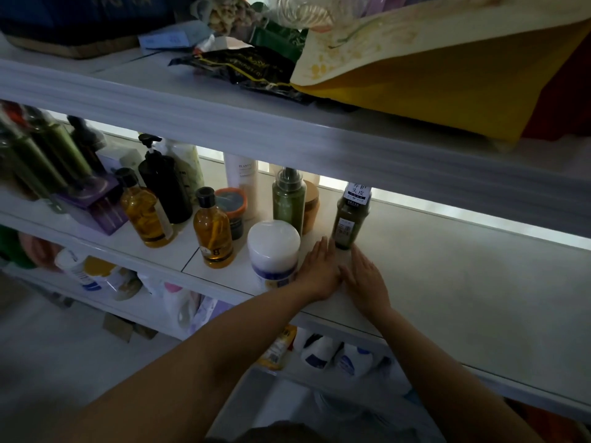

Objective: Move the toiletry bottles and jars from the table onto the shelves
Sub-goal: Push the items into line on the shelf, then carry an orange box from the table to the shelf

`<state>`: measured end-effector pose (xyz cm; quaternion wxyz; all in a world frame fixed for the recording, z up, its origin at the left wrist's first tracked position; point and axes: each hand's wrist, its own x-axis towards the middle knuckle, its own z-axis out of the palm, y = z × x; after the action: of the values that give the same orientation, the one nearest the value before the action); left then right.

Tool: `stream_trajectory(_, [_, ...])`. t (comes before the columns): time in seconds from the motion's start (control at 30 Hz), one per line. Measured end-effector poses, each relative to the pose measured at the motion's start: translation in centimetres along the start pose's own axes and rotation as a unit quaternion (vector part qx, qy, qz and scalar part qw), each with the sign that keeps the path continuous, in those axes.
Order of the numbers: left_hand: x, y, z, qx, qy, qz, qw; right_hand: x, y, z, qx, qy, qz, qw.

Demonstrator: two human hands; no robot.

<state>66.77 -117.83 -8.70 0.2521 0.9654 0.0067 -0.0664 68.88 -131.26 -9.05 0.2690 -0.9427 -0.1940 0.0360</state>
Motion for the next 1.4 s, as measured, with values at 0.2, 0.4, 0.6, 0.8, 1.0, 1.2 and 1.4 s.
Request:
stream_trajectory(0.2, [-3.3, -0.9, 0.1, 0.058, -0.056, 0.059, 0.995, -2.5, 0.5, 0.9, -0.155, -0.037, 0.023, 0.987])
stream_trajectory(0.4, [-7.5, -2.6, 0.4, 0.113, -0.058, 0.098, 0.987, -7.1, -1.3, 1.5, -0.198, -0.044, 0.038, 0.978])
stream_trajectory(0.6, [-14.7, -8.7, -0.1, 0.163, -0.025, 0.172, 0.971, -12.2, -7.4, 5.7, -0.185, -0.032, 0.018, 0.982])
stream_trajectory(0.8, [-24.1, -20.3, -4.5, 0.211, 0.01, 0.05, 0.976, -15.5, -16.6, 12.6, -0.129, -0.021, -0.057, 0.99])
stream_trajectory(1.0, [-34.9, -32.4, -10.0, 0.199, 0.043, -0.191, 0.96, -12.9, -29.9, 21.8, -0.188, -0.14, -0.268, 0.935])
stream_trajectory(1.2, [-47.2, -40.8, -15.5, 0.191, 0.134, -0.386, 0.893, -10.9, -48.4, 25.7, -0.193, -0.211, -0.434, 0.854])
stream_trajectory(1.4, [-57.7, -47.3, -17.8, 0.173, 0.159, -0.541, 0.808, -9.6, -61.1, 32.6, -0.169, -0.248, -0.539, 0.787])
